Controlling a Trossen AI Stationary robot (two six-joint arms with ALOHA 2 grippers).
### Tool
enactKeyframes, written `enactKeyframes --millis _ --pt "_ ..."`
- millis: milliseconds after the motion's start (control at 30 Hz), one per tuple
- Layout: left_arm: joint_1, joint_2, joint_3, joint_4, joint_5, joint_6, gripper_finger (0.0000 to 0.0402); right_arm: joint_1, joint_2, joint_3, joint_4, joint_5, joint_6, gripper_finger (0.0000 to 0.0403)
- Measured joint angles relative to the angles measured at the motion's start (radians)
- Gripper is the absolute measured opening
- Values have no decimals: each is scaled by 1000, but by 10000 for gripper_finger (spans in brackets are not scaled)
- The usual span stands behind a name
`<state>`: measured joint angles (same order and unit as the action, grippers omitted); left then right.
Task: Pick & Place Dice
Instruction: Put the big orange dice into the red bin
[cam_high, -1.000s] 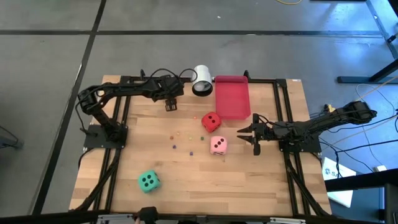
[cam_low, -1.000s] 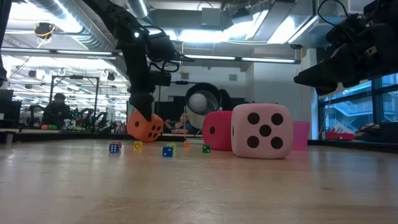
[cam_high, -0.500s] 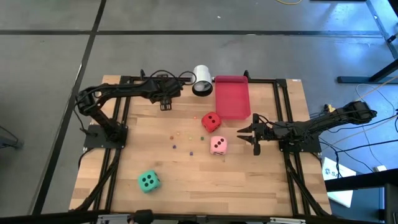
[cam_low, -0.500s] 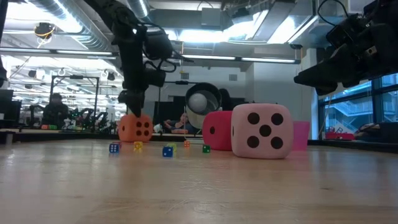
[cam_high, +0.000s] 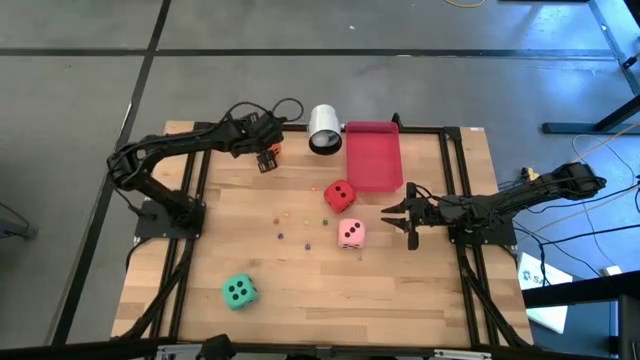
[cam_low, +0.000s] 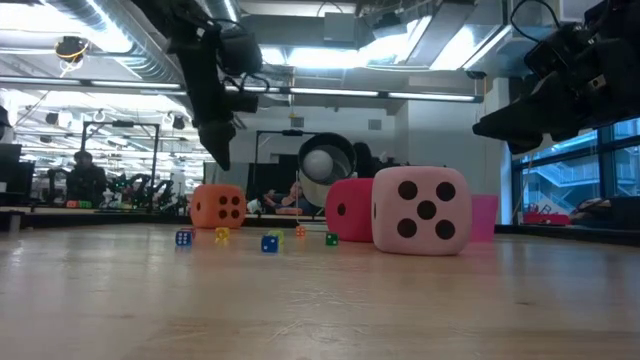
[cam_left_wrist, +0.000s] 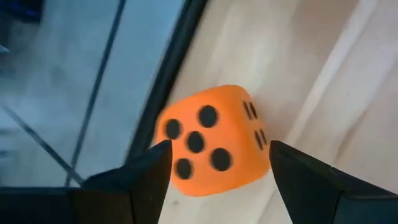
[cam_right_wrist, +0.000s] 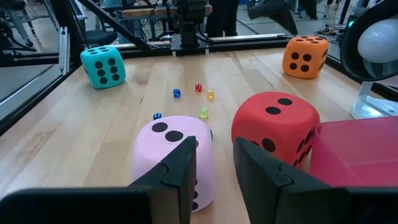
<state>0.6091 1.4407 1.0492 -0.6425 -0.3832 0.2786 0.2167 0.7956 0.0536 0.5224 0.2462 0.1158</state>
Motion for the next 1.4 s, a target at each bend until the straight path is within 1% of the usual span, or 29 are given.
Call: enactKeyframes --millis 267,433,633,1133,1400 --pt "-68 70 0 10 -147 -77 262 0 0 0 0 0 3 109" --pt "-117 116 0 39 -202 -125 262 0 0 0 -8 0 0 109" --pt "-163 184 0 50 -325 -145 262 0 0 0 -11 0 -1 109" --pt "-171 258 2 50 -333 -287 262 0 0 0 -12 0 -1 109" --pt "-165 273 3 52 -346 -310 262 0 0 0 -12 0 0 109"
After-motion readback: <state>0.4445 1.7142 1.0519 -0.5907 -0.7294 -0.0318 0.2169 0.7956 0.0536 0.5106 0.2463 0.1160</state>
